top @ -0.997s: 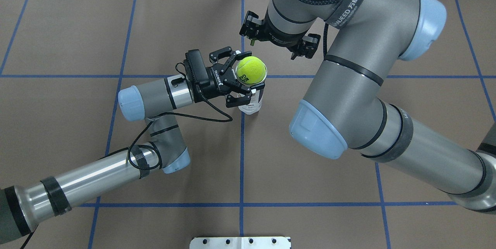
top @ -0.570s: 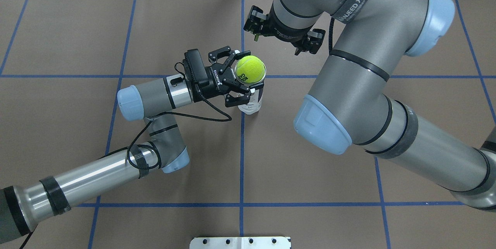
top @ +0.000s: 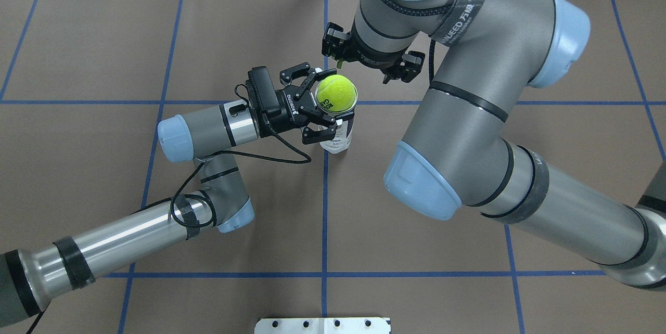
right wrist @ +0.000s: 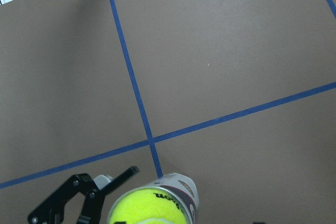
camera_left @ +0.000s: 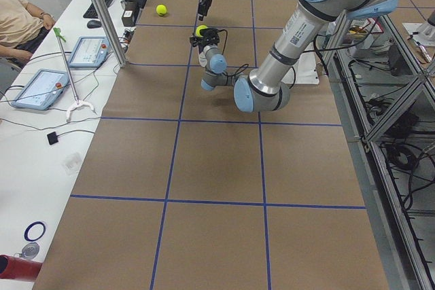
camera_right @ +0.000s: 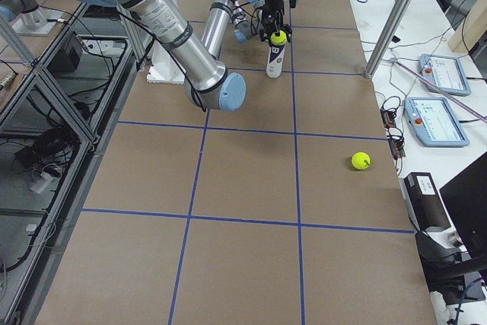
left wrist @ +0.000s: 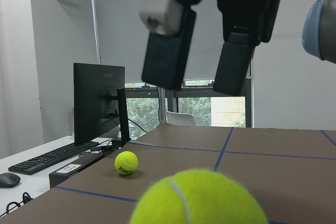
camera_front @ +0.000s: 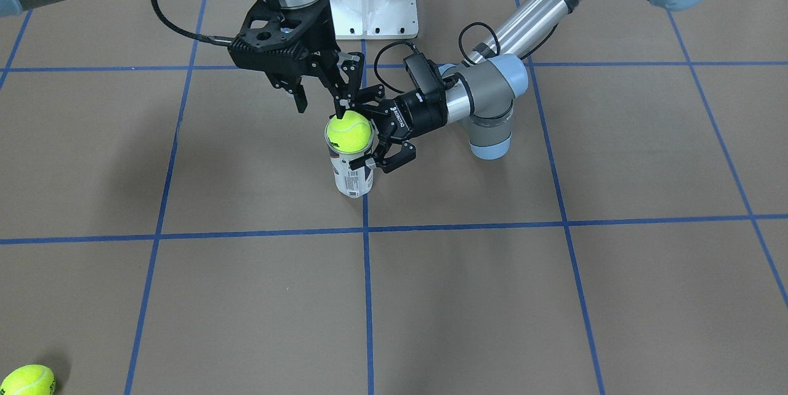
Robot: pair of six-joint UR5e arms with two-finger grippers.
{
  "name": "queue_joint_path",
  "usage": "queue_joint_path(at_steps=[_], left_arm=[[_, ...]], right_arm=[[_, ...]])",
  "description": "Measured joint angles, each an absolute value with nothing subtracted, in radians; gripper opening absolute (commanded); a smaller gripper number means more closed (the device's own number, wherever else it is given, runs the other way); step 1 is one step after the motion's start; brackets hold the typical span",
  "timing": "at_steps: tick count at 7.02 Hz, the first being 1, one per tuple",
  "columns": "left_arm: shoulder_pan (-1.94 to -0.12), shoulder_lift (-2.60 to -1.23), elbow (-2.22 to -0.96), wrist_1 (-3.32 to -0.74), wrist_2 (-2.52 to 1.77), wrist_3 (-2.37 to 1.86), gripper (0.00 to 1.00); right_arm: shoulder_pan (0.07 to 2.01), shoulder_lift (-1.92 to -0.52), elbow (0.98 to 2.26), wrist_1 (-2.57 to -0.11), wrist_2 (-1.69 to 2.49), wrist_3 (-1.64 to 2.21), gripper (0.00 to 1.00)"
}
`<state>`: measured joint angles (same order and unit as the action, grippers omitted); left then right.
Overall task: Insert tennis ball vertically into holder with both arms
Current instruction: 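Lower the ball into the cup mouth and push it down with the right gripper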
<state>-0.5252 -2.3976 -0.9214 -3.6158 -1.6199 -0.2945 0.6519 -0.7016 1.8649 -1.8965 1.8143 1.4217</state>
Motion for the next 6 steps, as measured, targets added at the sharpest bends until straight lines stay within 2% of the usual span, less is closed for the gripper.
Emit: queue_joint_path(at_steps=[1,6], left_arm=[[-0.525,-2.398,-0.921,-3.616,-1.62,-0.295,0.99],[-0.525,-2.397,-0.921,-3.615,-1.62,-0.295,0.99]], right_arm=[[0.631,-0.698,1.858,-1.894,1.802,1.43,0.0],[0.586,-0.695,1.799,-1.865,1.771,1.435,0.0]])
